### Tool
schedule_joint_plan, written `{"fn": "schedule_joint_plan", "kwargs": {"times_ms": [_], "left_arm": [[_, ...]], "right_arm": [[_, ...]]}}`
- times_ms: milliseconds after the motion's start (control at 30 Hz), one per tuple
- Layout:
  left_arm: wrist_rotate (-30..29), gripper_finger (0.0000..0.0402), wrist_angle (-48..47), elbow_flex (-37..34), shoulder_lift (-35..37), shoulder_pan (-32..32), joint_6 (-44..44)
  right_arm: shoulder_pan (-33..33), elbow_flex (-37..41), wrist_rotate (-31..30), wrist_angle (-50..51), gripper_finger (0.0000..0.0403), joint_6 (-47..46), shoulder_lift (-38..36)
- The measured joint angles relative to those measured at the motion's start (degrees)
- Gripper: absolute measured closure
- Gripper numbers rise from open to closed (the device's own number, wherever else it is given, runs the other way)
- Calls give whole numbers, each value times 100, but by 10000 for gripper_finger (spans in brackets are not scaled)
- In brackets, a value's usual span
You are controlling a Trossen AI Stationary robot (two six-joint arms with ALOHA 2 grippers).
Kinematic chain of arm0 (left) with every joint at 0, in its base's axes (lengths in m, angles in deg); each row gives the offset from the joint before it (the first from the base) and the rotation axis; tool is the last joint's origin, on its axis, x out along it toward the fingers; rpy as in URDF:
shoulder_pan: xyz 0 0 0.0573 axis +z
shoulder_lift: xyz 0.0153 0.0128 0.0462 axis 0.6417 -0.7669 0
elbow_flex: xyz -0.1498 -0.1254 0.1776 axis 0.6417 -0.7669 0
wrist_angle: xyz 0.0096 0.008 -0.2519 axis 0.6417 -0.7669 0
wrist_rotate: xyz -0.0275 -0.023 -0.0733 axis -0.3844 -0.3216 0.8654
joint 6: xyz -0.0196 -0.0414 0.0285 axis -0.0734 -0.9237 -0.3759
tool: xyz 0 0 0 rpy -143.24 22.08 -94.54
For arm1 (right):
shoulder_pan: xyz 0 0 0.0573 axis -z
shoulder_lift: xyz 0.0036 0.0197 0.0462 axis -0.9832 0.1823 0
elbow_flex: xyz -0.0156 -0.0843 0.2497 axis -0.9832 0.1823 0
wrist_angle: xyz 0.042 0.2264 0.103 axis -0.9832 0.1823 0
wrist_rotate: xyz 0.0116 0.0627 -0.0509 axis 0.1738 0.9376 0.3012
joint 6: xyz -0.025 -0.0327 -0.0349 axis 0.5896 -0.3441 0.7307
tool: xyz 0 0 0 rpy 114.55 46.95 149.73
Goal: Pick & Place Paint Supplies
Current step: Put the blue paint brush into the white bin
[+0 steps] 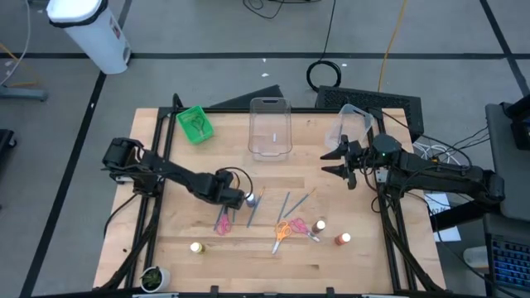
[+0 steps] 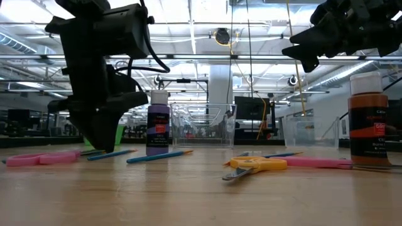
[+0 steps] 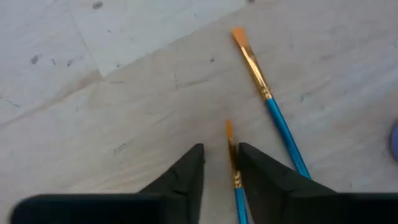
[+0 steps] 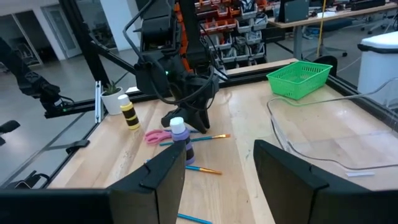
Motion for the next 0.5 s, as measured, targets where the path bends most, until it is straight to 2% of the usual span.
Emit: {"fn": "schedule_joint_plan", "kwargs": {"times_ms": [200, 500], "left_arm": [[-62, 389, -20, -7, -4, 45, -81], [-112, 397, -43, -33, 140, 54, 86]], "right_arm": [[2, 0, -1, -8, 222, -9, 0], [2, 0, 0, -34, 222, -10, 0]]}}
